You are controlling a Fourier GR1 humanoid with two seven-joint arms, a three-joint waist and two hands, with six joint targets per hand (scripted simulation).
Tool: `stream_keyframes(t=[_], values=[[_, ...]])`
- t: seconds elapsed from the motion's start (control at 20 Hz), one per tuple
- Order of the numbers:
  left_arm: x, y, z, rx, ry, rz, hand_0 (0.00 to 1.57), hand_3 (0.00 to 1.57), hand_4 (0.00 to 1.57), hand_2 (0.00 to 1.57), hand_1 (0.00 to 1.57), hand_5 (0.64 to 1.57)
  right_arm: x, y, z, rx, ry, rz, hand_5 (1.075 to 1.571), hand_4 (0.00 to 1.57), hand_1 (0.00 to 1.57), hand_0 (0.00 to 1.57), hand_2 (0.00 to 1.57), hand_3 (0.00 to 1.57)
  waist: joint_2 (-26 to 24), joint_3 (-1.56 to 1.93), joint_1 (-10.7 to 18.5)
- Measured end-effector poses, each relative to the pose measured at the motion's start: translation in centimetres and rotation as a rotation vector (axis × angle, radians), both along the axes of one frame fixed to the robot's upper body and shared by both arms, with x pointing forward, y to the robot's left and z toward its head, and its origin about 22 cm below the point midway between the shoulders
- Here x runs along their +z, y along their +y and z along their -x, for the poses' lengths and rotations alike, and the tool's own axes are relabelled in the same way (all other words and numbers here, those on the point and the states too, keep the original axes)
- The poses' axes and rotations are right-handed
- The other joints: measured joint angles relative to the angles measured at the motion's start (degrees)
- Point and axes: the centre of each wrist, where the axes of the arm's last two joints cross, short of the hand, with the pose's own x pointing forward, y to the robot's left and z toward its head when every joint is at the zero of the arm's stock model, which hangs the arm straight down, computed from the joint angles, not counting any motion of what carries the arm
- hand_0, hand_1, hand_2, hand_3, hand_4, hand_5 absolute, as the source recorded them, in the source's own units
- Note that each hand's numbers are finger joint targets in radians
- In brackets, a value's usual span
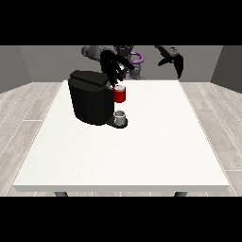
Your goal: Insert the coffee pod into the coffee machine and close the lid
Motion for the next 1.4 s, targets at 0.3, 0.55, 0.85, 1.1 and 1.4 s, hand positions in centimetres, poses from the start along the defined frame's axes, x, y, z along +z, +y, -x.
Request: stream_keyframes(t=[0.3, 0.55, 0.85, 1.1, 1.4], values=[[1.4, -1.3, -0.9, -0.06, -0.038, -0.002, 0.0, 0.0, 0.2, 0.0, 0.0, 1.571, 3.4, -1.8, 0.9, -0.063, -0.036, 0.058, 1.571, 0.0, 0.0, 0.0, 0.0, 0.0, 3.05, 0.43, 4.4], [3.0, -2.7, -1.4, -0.114, -0.08, -0.012, 0.0, 0.0, 0.27, 0.0, 0.0, 1.571, 6.0, 2.4, 1.0, 0.103, -0.24, 0.024, 1.571, 0.0, 0.0, 0.0, 0.0, 0.0, 5.77, -1.16, 9.65], [5.0, -3.2, -1.9, -0.133, -0.117, -0.017, 0.0, 0.0, 0.32, 0.0, 0.0, 1.571, 6.8, 5.9, 0.4, 0.23, -0.345, -0.004, 1.571, 0.1, 0.0, 0.0, 0.0, 0.0, 8.01, -1.95, 10.84], [5.0, -3.9, -1.3, -0.146, -0.116, -0.022, 0.0, 0.0, 0.27, 0.0, 0.0, 1.571, 6.5, 7.4, -0.6, 0.277, -0.364, -0.026, 1.571, 0.0, 0.0, 0.0, 0.0, 0.0, 7.53, -2.1, 10.47], [3.1, -3.0, -0.4, -0.094, -0.073, -0.007, 0.0, 0.0, 0.27, 0.0, 0.0, 1.571, 2.5, 10.6, -0.6, 0.398, -0.386, -0.048, 1.571, 0.22, 0.0, 0.0, 0.0, 0.0, 4.92, -2.15, 6.66]])
